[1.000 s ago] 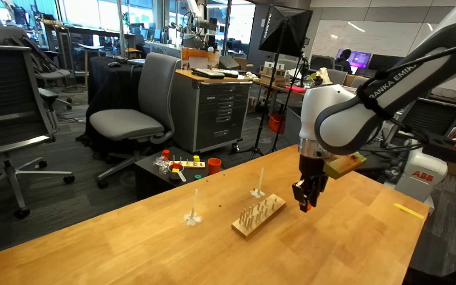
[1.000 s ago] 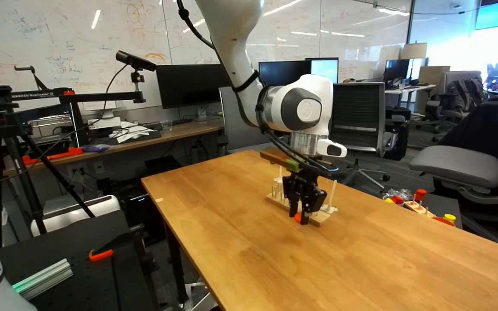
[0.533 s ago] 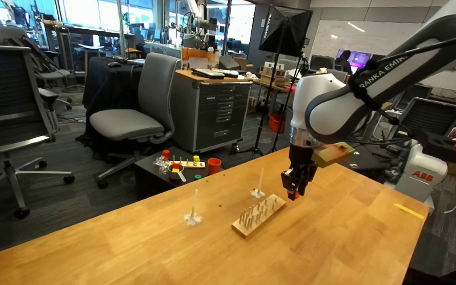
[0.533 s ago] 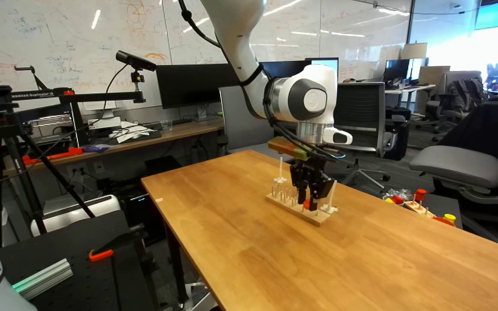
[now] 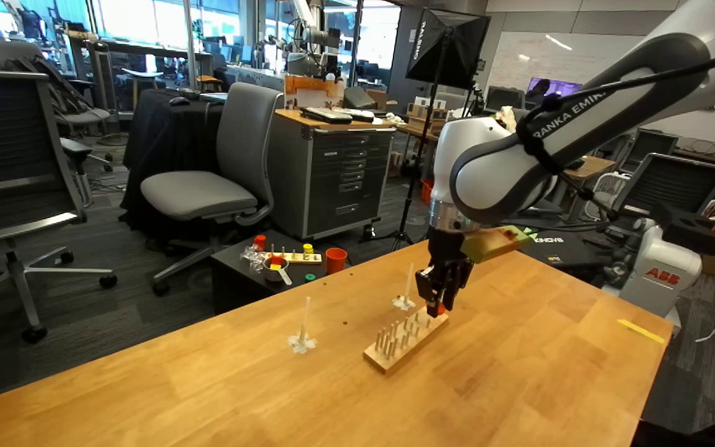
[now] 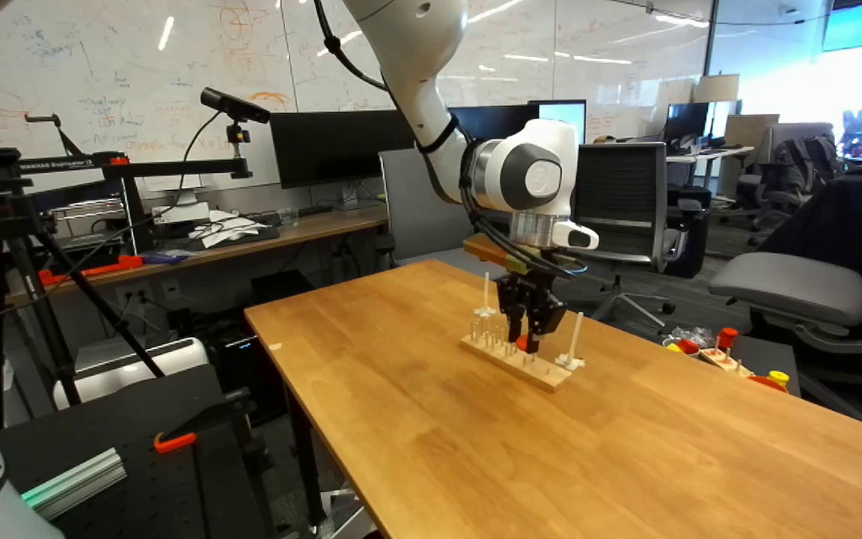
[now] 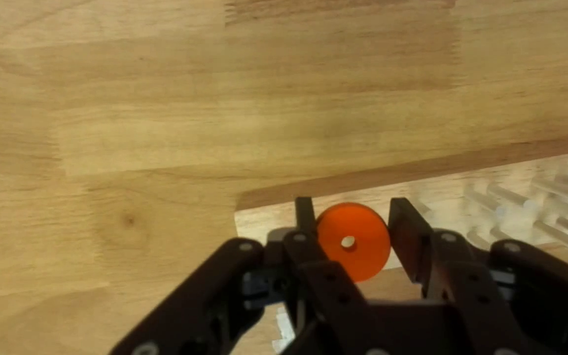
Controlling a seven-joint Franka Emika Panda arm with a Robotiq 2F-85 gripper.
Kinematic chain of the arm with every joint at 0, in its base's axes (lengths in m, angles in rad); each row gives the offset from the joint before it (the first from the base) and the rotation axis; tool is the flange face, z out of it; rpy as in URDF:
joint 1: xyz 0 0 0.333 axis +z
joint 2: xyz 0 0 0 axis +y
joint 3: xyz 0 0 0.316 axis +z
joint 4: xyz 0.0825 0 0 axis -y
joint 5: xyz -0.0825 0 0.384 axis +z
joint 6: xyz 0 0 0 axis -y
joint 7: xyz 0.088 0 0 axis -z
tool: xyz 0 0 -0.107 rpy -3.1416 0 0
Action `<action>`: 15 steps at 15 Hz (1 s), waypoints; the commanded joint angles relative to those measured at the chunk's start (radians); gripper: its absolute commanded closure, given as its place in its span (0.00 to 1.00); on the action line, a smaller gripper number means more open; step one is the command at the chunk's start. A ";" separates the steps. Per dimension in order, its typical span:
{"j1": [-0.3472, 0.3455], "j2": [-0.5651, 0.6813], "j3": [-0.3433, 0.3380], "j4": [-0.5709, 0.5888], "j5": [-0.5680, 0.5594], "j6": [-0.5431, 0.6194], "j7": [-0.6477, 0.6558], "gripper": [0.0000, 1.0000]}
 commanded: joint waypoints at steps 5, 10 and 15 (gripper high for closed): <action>-0.008 0.087 0.024 0.128 0.043 -0.076 -0.004 0.83; -0.006 0.117 0.018 0.167 0.042 -0.098 0.001 0.83; -0.012 0.136 0.020 0.195 0.047 -0.122 -0.001 0.83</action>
